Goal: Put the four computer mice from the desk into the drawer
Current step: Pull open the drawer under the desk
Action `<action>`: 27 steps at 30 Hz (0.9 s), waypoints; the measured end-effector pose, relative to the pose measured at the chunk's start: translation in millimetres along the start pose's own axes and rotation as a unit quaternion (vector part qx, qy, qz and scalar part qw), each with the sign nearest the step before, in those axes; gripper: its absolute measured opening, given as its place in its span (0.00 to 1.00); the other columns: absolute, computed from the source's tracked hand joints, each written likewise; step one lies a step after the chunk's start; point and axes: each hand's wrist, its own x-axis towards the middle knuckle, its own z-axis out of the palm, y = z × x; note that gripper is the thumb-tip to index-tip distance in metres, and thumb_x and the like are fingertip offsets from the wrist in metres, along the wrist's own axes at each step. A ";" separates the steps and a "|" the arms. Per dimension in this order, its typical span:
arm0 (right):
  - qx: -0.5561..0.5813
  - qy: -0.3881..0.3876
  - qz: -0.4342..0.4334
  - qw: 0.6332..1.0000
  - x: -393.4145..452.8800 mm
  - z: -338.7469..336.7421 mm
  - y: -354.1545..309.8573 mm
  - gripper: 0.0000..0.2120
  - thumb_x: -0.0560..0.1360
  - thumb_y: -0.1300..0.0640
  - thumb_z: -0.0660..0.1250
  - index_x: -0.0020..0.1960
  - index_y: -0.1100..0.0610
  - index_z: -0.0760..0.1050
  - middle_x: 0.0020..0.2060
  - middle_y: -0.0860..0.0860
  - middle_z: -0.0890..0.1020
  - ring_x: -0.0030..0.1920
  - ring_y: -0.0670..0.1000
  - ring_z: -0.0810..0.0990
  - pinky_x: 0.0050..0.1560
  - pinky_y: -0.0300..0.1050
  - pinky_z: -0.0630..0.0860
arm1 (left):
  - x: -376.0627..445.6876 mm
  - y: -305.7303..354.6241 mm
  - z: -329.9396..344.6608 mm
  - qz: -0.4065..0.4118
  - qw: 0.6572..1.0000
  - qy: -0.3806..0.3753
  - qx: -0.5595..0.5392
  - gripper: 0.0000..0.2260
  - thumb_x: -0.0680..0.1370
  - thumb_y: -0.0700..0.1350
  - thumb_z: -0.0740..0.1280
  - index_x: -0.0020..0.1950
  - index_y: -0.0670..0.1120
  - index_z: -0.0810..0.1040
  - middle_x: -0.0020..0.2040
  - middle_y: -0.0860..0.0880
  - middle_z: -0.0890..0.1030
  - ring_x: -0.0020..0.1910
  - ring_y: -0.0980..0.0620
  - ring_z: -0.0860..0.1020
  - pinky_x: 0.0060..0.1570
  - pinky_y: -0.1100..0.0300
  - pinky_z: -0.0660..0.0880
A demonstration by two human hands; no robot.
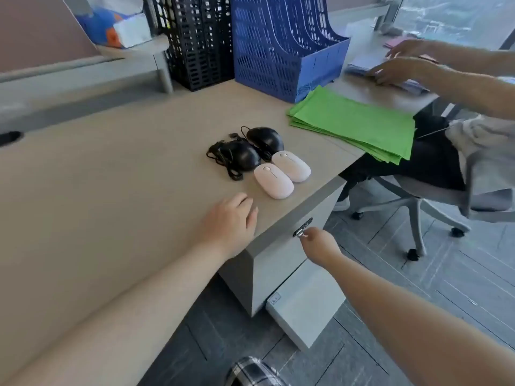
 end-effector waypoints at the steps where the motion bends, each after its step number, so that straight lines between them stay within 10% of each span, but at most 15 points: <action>1: 0.017 0.000 0.003 1.000 3.9 6.0 4.1 0.16 0.81 0.55 0.56 0.66 0.58 0.71 0.58 0.58 0.80 0.55 0.59 0.79 0.50 0.47 0.75 | -0.9 0.1 4.5 -0.001 0.999 0.028 -0.017 0.22 0.77 0.50 0.55 0.54 0.36 0.82 0.54 0.41 0.82 0.47 0.38 0.81 0.44 0.46 0.79; 8: 0.082 0.021 0.007 0.996 29.7 24.7 15.4 0.16 0.82 0.59 0.53 0.63 0.65 0.73 0.49 0.60 0.78 0.48 0.60 0.77 0.47 0.47 0.72 | -2.2 8.6 4.6 -0.048 0.998 0.035 -0.004 0.18 0.82 0.47 0.59 0.70 0.44 0.73 0.74 0.48 0.70 0.72 0.48 0.67 0.71 0.56 0.62; 14: 0.249 -0.029 0.073 0.965 38.8 27.7 13.3 0.14 0.79 0.63 0.57 0.62 0.65 0.72 0.58 0.63 0.79 0.51 0.58 0.79 0.50 0.51 0.79 | 0.8 8.7 2.8 -0.069 0.997 0.035 0.015 0.18 0.81 0.47 0.60 0.70 0.46 0.74 0.73 0.49 0.71 0.72 0.50 0.67 0.71 0.54 0.64; 18: 0.334 -0.068 0.147 0.928 43.9 20.1 8.9 0.04 0.80 0.63 0.56 0.52 0.59 0.69 0.39 0.54 0.78 0.48 0.54 0.73 0.38 0.44 0.72 | 2.4 7.9 0.5 -0.073 0.997 0.031 0.023 0.19 0.81 0.48 0.59 0.71 0.47 0.72 0.73 0.50 0.70 0.73 0.51 0.66 0.71 0.54 0.64; 27: 0.247 -0.056 0.109 0.961 33.8 14.0 36.9 0.11 0.78 0.61 0.58 0.60 0.60 0.70 0.42 0.54 0.76 0.46 0.54 0.75 0.41 0.49 0.77 | 1.0 13.7 -3.8 -0.070 0.997 0.020 0.036 0.19 0.81 0.46 0.59 0.72 0.46 0.71 0.74 0.50 0.69 0.73 0.51 0.65 0.70 0.57 0.62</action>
